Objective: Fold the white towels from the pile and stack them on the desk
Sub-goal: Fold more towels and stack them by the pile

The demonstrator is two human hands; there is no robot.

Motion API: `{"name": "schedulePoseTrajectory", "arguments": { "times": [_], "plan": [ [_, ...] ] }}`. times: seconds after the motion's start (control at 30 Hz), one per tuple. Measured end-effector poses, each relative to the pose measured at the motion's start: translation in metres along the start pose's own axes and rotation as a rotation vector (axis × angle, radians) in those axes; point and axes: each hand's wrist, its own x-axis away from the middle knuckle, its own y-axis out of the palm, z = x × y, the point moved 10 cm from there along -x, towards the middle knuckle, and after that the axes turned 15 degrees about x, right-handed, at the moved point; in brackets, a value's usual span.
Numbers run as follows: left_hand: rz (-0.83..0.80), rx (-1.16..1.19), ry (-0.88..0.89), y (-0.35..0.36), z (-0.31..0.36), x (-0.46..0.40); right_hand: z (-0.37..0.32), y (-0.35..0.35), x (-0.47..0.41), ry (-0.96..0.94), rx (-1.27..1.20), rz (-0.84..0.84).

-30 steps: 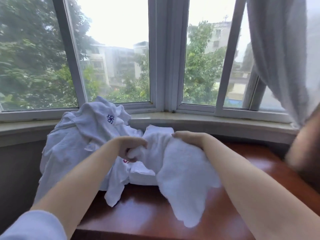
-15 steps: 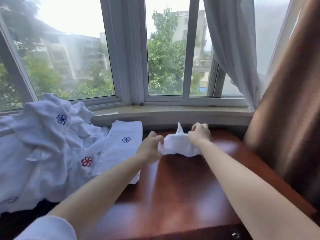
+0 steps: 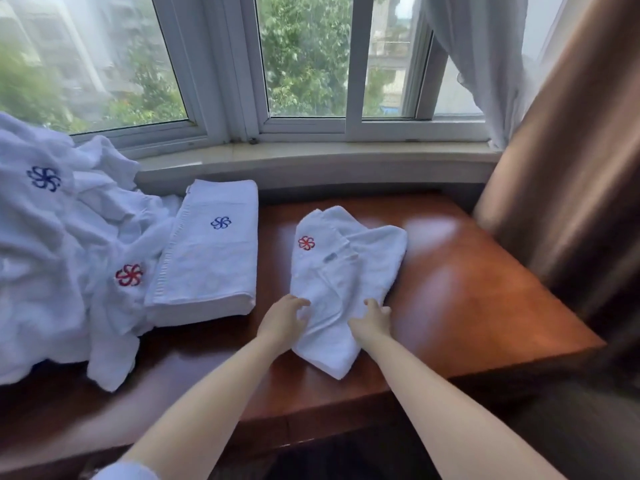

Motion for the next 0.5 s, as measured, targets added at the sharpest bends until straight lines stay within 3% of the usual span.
{"name": "schedulePoseTrajectory", "arguments": {
  "times": [0.1, 0.27, 0.37, 0.43, 0.5],
  "plan": [
    [-0.042, -0.234, 0.168, 0.021, 0.012, 0.005, -0.002, 0.009, 0.005, -0.084, 0.126, 0.041],
    [-0.022, -0.209, 0.111, 0.024, 0.010, 0.001, 0.003, 0.016, 0.018, -0.182, 0.092, 0.135],
    [0.140, 0.177, -0.064, 0.002, -0.011, 0.000, 0.006, 0.017, 0.019, -0.273, 0.129, 0.096],
    [0.262, 0.667, -0.301, -0.002, -0.043, 0.012, 0.015, 0.000, 0.013, -0.285, 0.128, 0.129],
    [0.099, 1.060, -0.523, 0.035, -0.057, 0.029, 0.041, -0.030, 0.002, -0.143, 0.140, 0.228]
  ]
}}
